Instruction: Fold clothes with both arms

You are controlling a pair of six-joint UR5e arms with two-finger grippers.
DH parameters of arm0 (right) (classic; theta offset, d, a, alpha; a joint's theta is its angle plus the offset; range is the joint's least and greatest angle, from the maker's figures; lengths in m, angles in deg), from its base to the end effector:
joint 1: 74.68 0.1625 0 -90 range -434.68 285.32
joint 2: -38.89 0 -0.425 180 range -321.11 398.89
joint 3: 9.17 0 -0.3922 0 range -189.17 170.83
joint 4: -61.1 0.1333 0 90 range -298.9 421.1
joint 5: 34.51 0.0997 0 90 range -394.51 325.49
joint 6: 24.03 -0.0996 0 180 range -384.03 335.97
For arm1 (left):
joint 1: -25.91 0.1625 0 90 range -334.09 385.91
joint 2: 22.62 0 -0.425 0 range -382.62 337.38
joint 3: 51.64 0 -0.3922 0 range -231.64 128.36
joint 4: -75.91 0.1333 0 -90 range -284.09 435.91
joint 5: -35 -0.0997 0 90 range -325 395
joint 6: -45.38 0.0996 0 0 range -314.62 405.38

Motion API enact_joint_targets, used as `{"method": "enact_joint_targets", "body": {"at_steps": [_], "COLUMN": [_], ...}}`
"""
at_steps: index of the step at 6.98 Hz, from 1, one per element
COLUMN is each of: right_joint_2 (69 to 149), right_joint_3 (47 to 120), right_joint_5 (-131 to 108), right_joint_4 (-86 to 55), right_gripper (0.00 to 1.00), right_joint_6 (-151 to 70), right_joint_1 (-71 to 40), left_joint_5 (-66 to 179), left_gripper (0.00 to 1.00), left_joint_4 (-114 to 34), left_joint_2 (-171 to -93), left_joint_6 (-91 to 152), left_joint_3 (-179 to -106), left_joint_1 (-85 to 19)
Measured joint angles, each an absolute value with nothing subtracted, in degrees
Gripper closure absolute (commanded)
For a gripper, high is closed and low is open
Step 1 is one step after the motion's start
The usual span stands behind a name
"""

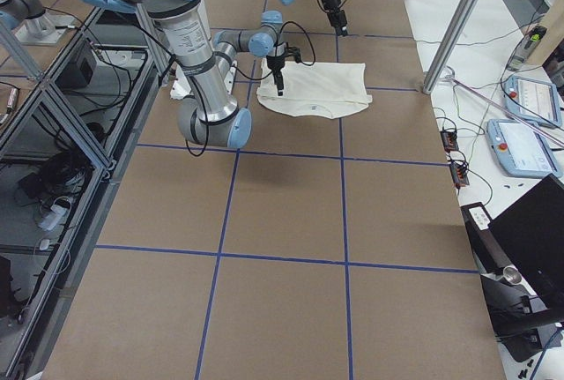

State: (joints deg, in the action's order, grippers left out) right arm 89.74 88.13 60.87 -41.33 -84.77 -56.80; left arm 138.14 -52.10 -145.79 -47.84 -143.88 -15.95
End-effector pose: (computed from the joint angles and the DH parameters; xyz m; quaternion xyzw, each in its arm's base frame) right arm -0.6059 -0.3257 0.2342 0.0757 -0.2858 -0.1084 0.9491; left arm 0.4278 -0.5319 0.2231 0.1099 0.5907 -0.2421 0.7618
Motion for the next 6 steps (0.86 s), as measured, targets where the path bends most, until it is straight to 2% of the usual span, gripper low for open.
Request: {"method": "enact_joint_targets", "body": {"at_steps": [6], "right_joint_2": [89.66], "right_joint_3": [88.38], "right_joint_5": [60.69], "right_joint_4": [-46.11], "right_gripper": [0.00], "right_joint_6": [-82.92], "right_joint_1": [-57.52], "left_joint_5": [138.16], "left_gripper": [0.29], "left_joint_4": [-52.04], "left_joint_2": [-145.75], "left_joint_6": [-47.95], "left_joint_3": [-144.40], "left_joint_1": [-15.93]}}
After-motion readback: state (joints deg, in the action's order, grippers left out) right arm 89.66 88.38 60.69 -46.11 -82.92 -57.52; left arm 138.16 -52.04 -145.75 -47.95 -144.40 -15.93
